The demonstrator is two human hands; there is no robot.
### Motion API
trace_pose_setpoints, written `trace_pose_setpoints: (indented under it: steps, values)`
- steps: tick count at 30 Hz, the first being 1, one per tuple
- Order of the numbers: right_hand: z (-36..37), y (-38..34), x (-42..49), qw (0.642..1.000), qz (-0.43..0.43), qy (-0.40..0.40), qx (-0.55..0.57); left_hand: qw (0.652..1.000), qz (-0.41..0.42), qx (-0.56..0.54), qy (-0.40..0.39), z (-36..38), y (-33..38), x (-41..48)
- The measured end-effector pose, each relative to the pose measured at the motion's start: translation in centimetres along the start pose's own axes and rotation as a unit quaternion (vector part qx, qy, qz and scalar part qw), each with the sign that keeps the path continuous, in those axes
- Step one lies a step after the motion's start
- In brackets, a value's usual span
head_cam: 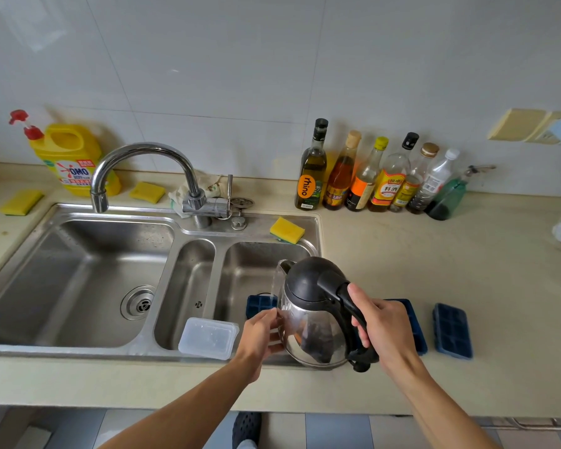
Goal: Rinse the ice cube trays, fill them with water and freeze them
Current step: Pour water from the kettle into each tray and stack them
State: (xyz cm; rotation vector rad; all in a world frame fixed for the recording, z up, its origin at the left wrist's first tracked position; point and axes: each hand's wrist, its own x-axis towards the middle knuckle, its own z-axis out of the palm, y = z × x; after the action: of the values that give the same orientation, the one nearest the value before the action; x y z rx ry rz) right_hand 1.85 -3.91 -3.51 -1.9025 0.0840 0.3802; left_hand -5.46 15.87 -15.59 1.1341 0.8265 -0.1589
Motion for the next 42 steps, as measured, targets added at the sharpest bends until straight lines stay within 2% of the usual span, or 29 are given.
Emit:
trace_pose_setpoints:
  steps: [19,42]
  values:
    - [0.1,-0.5,0.0,1.000,-0.003,0.001,0.002,1.000,-0.005,0.001,0.006,0.2,0.4,-0.2]
    - [2.3,-1.1,-0.5,0.999,-0.013,-0.048,-0.011,0.999,0.006,-0.035,0.041,-2.1,-0.7,-1.5]
